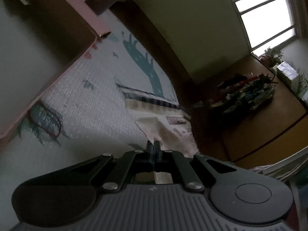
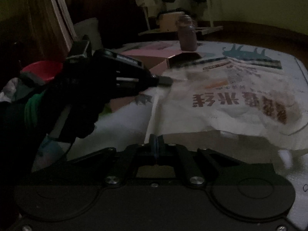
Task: Fold shopping bag
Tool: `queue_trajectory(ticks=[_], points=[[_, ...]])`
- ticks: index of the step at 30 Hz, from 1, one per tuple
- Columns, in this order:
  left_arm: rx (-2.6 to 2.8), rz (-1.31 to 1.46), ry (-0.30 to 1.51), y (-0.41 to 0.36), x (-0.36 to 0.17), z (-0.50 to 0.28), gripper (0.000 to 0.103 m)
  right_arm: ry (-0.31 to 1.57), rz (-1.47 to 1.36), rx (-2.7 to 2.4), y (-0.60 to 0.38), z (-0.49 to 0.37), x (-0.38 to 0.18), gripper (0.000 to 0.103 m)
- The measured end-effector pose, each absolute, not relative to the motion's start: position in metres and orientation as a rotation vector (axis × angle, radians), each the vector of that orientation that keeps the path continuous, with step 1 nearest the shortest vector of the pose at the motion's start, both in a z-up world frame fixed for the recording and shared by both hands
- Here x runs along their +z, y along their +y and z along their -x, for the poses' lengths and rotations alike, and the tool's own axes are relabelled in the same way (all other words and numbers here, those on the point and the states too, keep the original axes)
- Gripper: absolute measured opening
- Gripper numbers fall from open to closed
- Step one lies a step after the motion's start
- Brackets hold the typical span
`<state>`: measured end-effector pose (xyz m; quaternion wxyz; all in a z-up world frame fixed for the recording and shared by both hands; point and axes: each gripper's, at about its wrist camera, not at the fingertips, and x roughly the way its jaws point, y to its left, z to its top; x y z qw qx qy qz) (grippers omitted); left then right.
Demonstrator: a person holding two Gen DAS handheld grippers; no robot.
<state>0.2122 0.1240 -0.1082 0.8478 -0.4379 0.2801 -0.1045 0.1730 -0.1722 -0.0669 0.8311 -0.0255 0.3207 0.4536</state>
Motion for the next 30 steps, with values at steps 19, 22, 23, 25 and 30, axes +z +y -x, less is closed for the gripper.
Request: queue_trajectory(ticks=[19,22,23,25,30], points=[[-0.304,0.346,0.597,0.058,-0.055,-0.162,0.038,0.583,-0.008,0.508,-0.227,-0.192,-0.051,0.045],[-0.345,0.3,0.616,0.037,-0.058,-0.157,0.035,0.595,-0.063,0.421,-0.234,-0.208,-0.06,0.045],[-0.367,0.29,0.62,0.029,-0.061,-0.157,0.035,0.592,-0.085,0.427,-0.235,-0.211,-0.061,0.045],[-0.38,0.257,0.642,0.016,-0.069,-0.161,0.035,0.578,-0.075,0.453,-0.229,-0.216,-0.064,0.045],[-0.367,0.046,0.8,-0.01,-0.096,-0.171,0.034,0.672,0.162,0.492,-0.188,-0.232,-0.097,0.043]])
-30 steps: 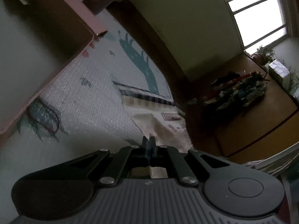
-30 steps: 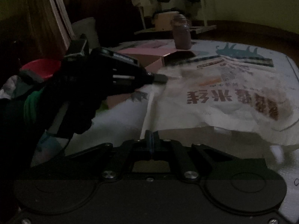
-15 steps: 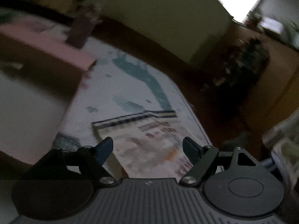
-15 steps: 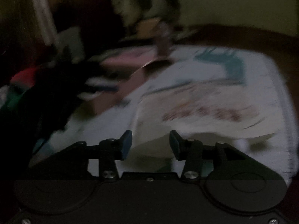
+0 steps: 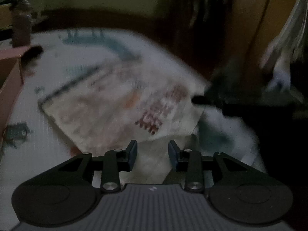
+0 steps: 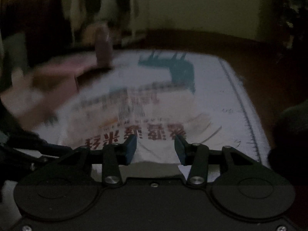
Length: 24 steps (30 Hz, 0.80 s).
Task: Fold shopping bag
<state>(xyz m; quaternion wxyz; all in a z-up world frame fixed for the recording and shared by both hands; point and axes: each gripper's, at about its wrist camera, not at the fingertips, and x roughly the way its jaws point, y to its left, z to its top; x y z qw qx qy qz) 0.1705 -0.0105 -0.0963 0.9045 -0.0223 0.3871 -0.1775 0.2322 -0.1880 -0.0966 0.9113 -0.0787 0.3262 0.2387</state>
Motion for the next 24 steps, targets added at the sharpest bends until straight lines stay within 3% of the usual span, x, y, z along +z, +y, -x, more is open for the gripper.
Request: queue_trajectory(ticks=[3,8,13,24], points=[[-0.378,-0.079,0.806,-0.015,-0.097,-0.167,0.035,0.741,0.333,0.475,-0.174,-0.234,-0.109,0.042],[-0.369,0.032,0.801,-0.001,-0.093,-0.169,0.035,0.662,0.281,0.483,-0.178,-0.228,-0.095,0.041],[-0.354,-0.084,0.816,-0.009,-0.094,-0.169,0.035,0.739,0.317,0.54,-0.167,-0.226,-0.103,0.039],[-0.303,0.014,0.769,0.013,-0.076,-0.17,0.035,0.792,0.392,0.839,-0.141,-0.186,-0.097,0.035]])
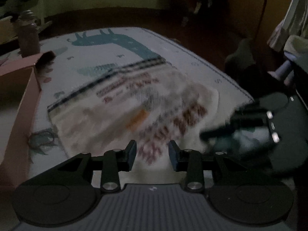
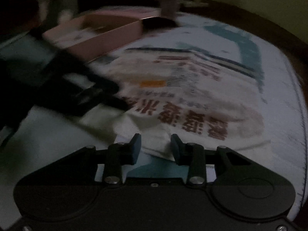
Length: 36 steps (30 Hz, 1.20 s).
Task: Fold shopping bag
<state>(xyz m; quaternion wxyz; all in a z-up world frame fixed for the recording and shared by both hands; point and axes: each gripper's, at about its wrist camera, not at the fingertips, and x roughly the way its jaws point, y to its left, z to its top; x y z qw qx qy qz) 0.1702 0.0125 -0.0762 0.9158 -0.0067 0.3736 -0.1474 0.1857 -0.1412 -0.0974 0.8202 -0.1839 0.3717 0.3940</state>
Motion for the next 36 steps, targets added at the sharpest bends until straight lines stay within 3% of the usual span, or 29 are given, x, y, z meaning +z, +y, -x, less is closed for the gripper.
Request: queue_trajectory(ticks=[9,16,20,21,24,36], points=[[-0.338,-0.09,0.827,-0.008,-0.091,-0.167,0.037,0.818,0.248,0.758,-0.191,-0.189,-0.078,0.035],[-0.529,0.054,0.949,-0.042,-0.078,-0.139,0.038,0.741,0.192,0.642,-0.203,-0.196,-0.067,0.035],[-0.44,0.0,0.786,-0.028,-0.057,-0.134,0.038,0.717,0.237,0.67,-0.193,-0.194,-0.067,0.034],[-0.411,-0.008,0.736,-0.023,-0.052,-0.135,0.038,0.709,0.24,0.676,-0.19,-0.196,-0.067,0.029],[-0.352,0.049,0.665,-0.003,-0.049,-0.156,0.038,0.717,0.284,0.716,-0.174,-0.201,-0.079,0.023],[-0.344,-0.192,0.779,-0.034,-0.098,-0.254,0.042,0.75,0.394,0.762,-0.152,-0.201,-0.104,0.02]])
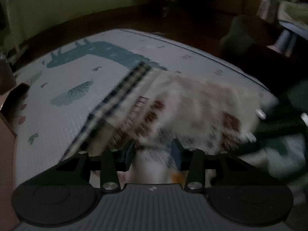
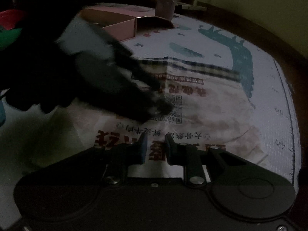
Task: Fold shopping bag
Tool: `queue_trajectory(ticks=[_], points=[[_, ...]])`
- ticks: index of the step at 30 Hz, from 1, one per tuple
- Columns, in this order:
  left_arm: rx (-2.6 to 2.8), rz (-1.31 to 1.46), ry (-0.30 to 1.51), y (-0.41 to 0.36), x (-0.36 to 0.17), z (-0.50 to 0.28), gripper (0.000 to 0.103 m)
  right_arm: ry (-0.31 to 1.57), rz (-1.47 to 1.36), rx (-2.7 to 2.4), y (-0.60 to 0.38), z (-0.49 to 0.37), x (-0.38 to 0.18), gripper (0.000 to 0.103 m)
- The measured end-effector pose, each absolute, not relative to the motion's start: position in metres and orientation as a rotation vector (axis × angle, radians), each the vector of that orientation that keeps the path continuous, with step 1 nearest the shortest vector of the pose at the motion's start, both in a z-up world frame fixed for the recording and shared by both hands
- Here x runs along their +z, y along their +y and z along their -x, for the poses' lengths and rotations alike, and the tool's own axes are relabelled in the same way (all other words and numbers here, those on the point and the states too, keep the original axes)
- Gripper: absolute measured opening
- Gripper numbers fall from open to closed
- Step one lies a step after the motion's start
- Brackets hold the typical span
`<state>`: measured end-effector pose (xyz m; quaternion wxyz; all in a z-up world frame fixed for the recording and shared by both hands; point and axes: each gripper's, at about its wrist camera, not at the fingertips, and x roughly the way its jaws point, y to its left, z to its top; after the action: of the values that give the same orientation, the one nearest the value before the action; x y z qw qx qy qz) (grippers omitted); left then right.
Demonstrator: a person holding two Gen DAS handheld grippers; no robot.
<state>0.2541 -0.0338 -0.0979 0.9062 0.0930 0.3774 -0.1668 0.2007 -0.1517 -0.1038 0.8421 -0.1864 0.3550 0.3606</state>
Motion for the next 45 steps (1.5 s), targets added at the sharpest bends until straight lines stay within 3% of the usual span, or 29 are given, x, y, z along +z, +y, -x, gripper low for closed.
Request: queue_trajectory(ticks=[4,9,13,16,20,24,28,34,45], points=[[-0.285,-0.145,0.807,-0.012,-0.098,-0.297,0.041,0.751,0.384,0.751,-0.154,-0.2,-0.102,0.02],[-0.249,-0.173,0.819,-0.006,-0.098,-0.298,0.041,0.772,0.371,0.701,-0.163,-0.197,-0.1,0.02],[-0.204,-0.191,0.794,0.01,-0.099,-0.268,0.042,0.798,0.346,0.644,-0.179,-0.199,-0.098,0.022],[-0.189,-0.175,0.794,0.021,-0.098,-0.239,0.042,0.817,0.317,0.599,-0.192,-0.205,-0.098,0.032],[-0.179,-0.175,0.804,0.033,-0.095,-0.198,0.041,0.824,0.303,0.51,-0.203,-0.215,-0.099,0.032],[-0.183,-0.182,0.804,0.033,-0.09,-0.168,0.041,0.797,0.293,0.469,-0.205,-0.218,-0.096,0.019],[-0.283,-0.129,0.721,0.016,-0.092,-0.149,0.041,0.738,0.315,0.554,-0.185,-0.21,-0.088,0.019],[-0.371,-0.186,0.739,-0.013,-0.097,-0.15,0.041,0.733,0.436,0.708,-0.142,-0.213,-0.097,0.019],[-0.377,-0.16,0.763,-0.013,-0.097,-0.15,0.042,0.716,0.514,0.689,-0.07,-0.29,-0.101,0.014]])
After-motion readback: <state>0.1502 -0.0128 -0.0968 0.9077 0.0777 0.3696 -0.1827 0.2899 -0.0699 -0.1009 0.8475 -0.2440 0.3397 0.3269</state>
